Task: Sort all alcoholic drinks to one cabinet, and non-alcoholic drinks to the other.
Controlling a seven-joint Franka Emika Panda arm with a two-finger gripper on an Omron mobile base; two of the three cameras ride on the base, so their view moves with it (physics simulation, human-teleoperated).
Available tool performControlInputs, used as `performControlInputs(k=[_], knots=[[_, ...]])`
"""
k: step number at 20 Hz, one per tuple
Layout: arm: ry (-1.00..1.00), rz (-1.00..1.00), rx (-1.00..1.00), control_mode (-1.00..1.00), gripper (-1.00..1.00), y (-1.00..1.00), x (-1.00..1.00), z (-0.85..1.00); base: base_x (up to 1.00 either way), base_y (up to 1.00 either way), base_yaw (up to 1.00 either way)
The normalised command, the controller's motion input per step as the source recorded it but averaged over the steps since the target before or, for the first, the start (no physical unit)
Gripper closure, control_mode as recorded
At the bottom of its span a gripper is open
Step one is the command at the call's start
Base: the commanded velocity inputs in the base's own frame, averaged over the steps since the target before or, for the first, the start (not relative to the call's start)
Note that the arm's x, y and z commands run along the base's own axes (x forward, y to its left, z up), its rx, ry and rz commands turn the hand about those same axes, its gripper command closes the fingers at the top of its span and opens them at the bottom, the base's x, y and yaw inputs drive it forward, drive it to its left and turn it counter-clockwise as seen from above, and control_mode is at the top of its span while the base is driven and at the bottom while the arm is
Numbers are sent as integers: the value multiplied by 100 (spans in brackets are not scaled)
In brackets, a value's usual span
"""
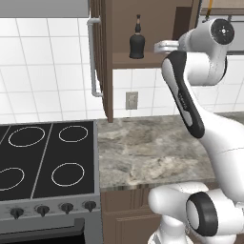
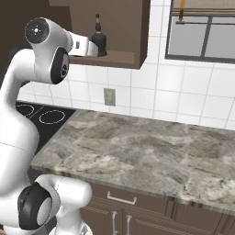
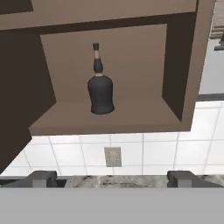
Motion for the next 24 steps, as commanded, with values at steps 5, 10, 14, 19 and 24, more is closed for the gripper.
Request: performControlInputs(k=[5,10,14,19,24], knots=[[10,-4,0,-100,-100,0,-53,-21,0,0,0],[13,-2,0,-100,-100,0,-42,-33,0,0,0],[14,0,0,-100,-100,-3,-18,-52,0,0,0],[16,0,0,-100,-100,-4,-10,-50,0,0,0],[5,0,0,-100,-100,-2,-9,-36,0,0,0]])
